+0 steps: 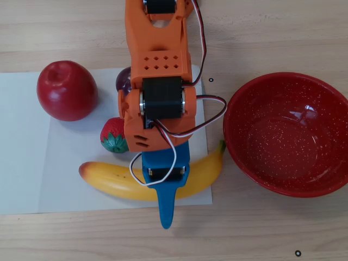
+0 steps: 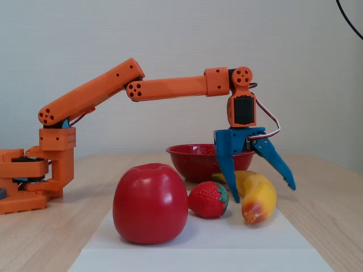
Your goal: Grasp the banana and put it in the red bowl
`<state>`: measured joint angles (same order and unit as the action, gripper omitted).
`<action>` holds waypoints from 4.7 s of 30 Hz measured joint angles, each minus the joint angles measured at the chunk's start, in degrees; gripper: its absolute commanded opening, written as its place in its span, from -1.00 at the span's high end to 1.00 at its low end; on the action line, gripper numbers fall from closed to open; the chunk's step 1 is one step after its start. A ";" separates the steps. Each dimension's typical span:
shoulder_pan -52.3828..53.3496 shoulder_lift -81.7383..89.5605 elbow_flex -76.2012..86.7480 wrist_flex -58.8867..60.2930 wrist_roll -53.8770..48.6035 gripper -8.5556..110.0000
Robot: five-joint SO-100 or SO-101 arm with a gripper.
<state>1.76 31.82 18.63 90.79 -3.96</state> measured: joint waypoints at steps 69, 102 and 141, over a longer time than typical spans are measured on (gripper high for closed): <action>-0.79 61.44 59.68 -18.02 -2.81 0.85; 34.80 62.31 66.97 -31.11 -7.73 0.83; 26.46 63.37 44.74 -0.44 -8.61 0.85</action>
<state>28.21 95.19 63.37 90.35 -12.57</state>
